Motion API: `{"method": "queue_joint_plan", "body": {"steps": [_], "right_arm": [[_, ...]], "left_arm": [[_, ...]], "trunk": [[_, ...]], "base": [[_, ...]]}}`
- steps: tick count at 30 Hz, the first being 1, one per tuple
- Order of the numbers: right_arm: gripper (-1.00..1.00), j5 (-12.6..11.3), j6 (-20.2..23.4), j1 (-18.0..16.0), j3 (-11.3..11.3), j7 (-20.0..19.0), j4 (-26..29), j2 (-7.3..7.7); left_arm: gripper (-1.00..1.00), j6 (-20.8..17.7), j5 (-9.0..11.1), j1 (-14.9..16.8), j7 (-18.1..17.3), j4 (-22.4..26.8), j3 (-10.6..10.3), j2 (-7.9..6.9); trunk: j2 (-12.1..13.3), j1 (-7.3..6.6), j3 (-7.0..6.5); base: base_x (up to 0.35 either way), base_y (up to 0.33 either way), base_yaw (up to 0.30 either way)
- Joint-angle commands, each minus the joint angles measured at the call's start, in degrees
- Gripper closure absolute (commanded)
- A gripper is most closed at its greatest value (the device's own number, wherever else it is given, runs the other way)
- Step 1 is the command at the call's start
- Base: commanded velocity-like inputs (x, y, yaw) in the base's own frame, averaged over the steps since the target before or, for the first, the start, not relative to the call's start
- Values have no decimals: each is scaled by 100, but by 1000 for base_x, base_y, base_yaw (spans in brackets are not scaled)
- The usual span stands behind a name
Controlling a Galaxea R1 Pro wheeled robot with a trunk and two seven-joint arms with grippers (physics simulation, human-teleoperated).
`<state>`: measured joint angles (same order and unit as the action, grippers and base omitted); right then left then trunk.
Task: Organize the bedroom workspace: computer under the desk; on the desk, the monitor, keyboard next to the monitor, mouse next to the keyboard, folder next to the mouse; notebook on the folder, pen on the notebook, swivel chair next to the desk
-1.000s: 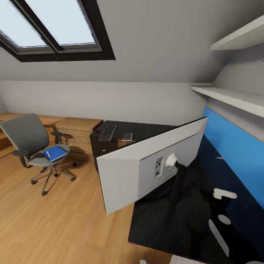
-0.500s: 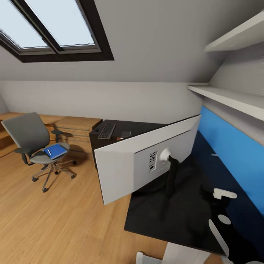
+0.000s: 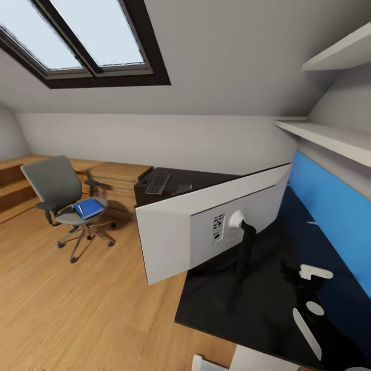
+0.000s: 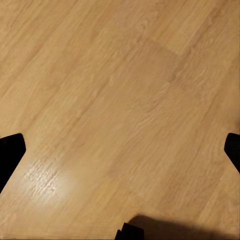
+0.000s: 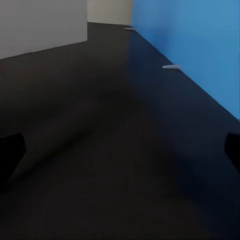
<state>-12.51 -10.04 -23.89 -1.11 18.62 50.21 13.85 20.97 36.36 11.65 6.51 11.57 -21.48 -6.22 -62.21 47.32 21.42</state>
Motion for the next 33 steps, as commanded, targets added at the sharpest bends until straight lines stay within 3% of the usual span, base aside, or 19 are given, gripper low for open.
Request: {"method": "queue_joint_plan", "body": {"steps": [1, 9, 16, 25, 33], "right_arm": [[-100, -59, -33, -2, -12, 10, 0, 4], [-100, -59, -38, -2, -27, 19, -26, 4], [-100, -59, -164, -2, -29, 19, -37, 3], [-100, -59, -173, -2, -30, 19, -38, 4], [-100, -59, -174, -2, -34, -2, -38, 4]], "left_arm": [[-100, 11, 12, 4, 44, 3, -49, 0], [-100, 4, 12, 4, 44, 3, -58, 7], [-100, 4, 12, 4, 44, 3, -58, 7], [-100, 4, 12, 4, 44, 3, -63, 7], [-100, 4, 12, 4, 44, 3, -60, 7]], "trunk": [[-4, 0, 6], [-4, 0, 6], [-4, 0, 6], [-4, 0, 6], [-4, 0, 6]], "base": [[0, -8, 223], [0, -137, 71], [26, -44, 237], [133, -236, 264], [47, -175, 53]]}}
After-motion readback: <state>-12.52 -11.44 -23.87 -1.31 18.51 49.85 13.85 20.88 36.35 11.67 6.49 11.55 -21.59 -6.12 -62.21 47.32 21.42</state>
